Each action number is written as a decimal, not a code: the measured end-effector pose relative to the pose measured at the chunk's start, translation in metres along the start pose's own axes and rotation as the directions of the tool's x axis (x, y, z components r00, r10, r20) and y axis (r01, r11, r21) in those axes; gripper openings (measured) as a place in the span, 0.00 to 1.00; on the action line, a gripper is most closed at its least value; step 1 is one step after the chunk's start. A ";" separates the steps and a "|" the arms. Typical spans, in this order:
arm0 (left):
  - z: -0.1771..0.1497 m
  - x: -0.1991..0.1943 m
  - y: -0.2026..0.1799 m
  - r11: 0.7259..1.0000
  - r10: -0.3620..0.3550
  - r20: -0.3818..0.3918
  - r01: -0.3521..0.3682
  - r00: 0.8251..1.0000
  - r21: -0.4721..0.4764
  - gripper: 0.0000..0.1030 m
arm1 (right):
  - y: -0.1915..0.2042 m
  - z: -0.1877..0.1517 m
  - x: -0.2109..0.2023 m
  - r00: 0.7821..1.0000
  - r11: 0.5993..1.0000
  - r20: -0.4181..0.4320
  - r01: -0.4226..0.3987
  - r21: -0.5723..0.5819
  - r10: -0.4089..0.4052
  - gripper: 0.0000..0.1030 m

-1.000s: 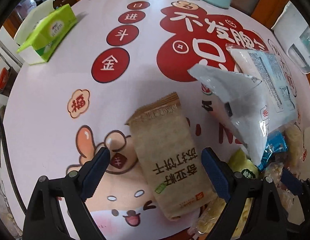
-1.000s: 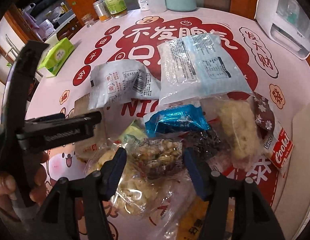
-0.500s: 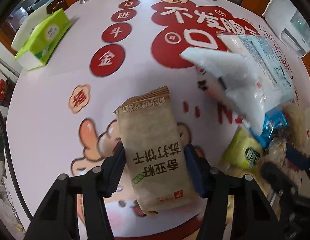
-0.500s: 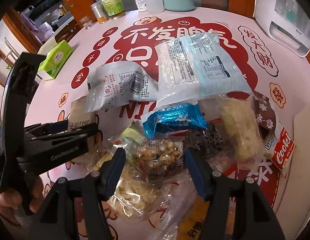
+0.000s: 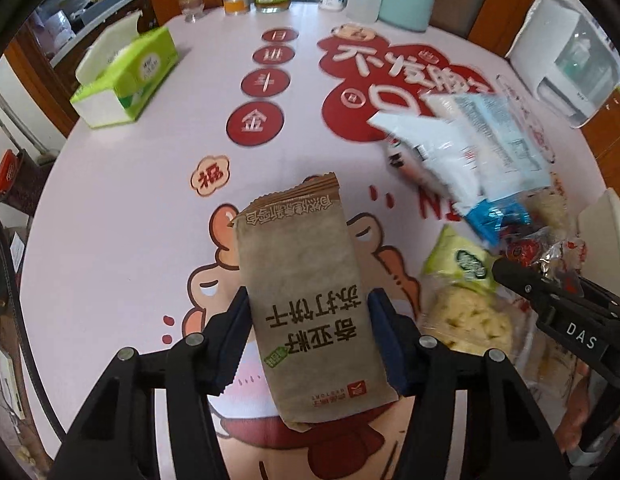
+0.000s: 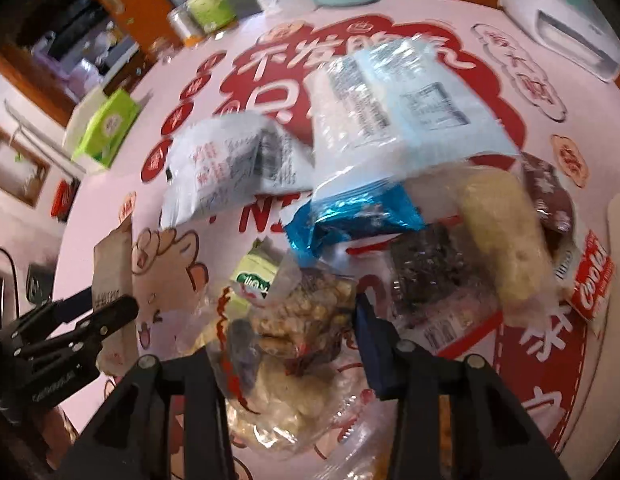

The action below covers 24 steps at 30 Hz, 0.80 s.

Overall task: Organize snacks
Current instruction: 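Grasp the brown paper biscuit bag with the left tool while the right tool grasps the clear nut bag, then carry both bags over the white tray and open both tools to release them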

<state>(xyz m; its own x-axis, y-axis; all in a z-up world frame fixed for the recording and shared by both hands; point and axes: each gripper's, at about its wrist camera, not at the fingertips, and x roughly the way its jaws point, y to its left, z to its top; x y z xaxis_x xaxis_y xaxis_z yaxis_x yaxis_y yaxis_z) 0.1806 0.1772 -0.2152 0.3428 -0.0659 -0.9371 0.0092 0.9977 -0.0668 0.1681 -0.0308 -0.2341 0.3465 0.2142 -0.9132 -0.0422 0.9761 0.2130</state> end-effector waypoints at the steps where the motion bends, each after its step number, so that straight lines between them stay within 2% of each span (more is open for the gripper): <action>1: 0.000 -0.005 -0.002 1.000 -0.004 0.008 0.004 1.000 0.004 0.55 | 0.001 -0.001 -0.006 1.000 1.000 0.017 0.000 -0.002 0.000 0.40; 8: -0.004 -0.053 -0.027 0.996 -0.069 0.075 0.064 0.995 0.067 0.55 | 0.011 -0.012 -0.075 0.988 0.999 0.153 -0.003 -0.053 0.011 0.40; 14: -0.017 -0.100 -0.066 0.979 -0.138 0.134 0.115 0.981 0.169 0.55 | 0.013 -0.035 -0.132 0.977 0.996 0.214 0.003 -0.092 0.017 0.40; 19: -0.034 -0.132 -0.108 0.957 -0.191 0.151 0.150 0.970 0.248 0.55 | -0.004 -0.056 -0.171 0.968 0.995 0.251 0.033 -0.094 -0.008 0.41; 24: -0.048 -0.153 -0.163 0.938 -0.215 0.164 0.157 0.963 0.309 0.55 | -0.046 -0.071 -0.206 0.960 0.996 0.276 0.063 -0.059 -0.045 0.41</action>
<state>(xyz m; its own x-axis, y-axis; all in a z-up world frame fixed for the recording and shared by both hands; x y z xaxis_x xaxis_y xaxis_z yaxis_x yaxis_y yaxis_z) 0.0812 0.0237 -0.0774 0.4823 -0.2755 -0.8316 0.3526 0.9300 -0.1036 0.0319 -0.1174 -0.0808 0.5936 0.1522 -0.7902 -0.0750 0.9881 0.1339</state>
